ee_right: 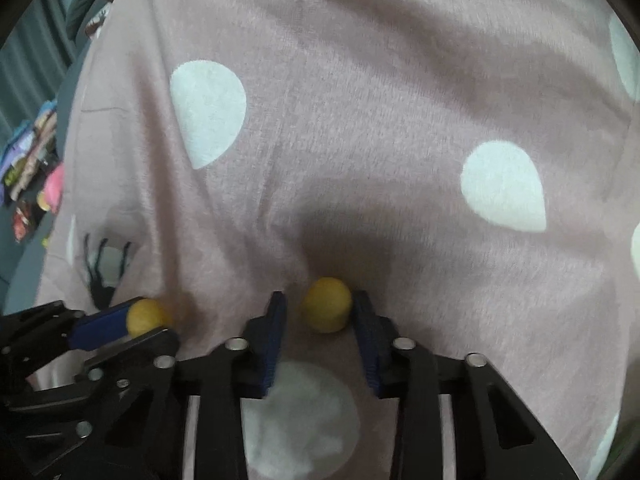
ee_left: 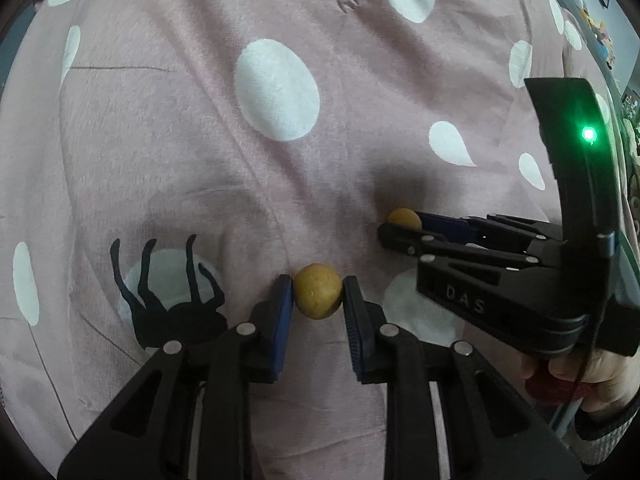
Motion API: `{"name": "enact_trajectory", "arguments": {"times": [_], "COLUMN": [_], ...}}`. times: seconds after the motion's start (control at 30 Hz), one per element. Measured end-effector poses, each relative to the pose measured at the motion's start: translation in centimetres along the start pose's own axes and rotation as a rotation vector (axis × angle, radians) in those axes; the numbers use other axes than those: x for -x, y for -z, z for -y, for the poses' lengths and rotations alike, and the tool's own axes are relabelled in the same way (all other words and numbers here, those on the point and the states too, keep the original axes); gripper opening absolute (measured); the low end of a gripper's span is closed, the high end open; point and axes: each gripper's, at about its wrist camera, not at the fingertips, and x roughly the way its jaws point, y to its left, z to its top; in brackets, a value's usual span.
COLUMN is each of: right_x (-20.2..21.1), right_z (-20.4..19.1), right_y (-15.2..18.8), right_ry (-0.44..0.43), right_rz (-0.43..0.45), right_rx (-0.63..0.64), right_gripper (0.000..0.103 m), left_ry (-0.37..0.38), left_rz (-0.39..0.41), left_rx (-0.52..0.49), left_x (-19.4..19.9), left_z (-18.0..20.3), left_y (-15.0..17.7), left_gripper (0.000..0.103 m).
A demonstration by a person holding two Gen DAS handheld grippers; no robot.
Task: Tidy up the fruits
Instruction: 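Grasp a yellow cherry tomato with the left gripper while the right gripper grasps the other, then carry both yellow cherry tomatoes over the green bowl and open both grippers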
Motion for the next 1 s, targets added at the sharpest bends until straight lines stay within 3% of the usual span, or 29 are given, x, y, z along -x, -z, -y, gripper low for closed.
{"name": "enact_trajectory", "arguments": {"times": [0.2, 0.73, 1.0], "right_x": [0.9, 13.1, 16.6], "right_z": [-0.2, -1.6, -2.8], "right_y": [0.3, 4.9, 7.9], "right_ry": [-0.005, -0.070, -0.083], "right_rz": [0.002, 0.112, 0.140], "right_rx": [-0.018, -0.008, -0.021], "right_gripper": [0.028, 0.027, 0.027], "left_ry": [0.002, -0.005, -0.003], "left_rz": [0.006, 0.061, 0.090], "left_rx": [0.008, -0.011, -0.032], "left_x": [0.5, 7.3, 10.4], "left_z": [0.0, 2.3, 3.9], "left_y": [0.0, 2.9, 5.1], "left_gripper": [0.024, 0.025, 0.025]}}
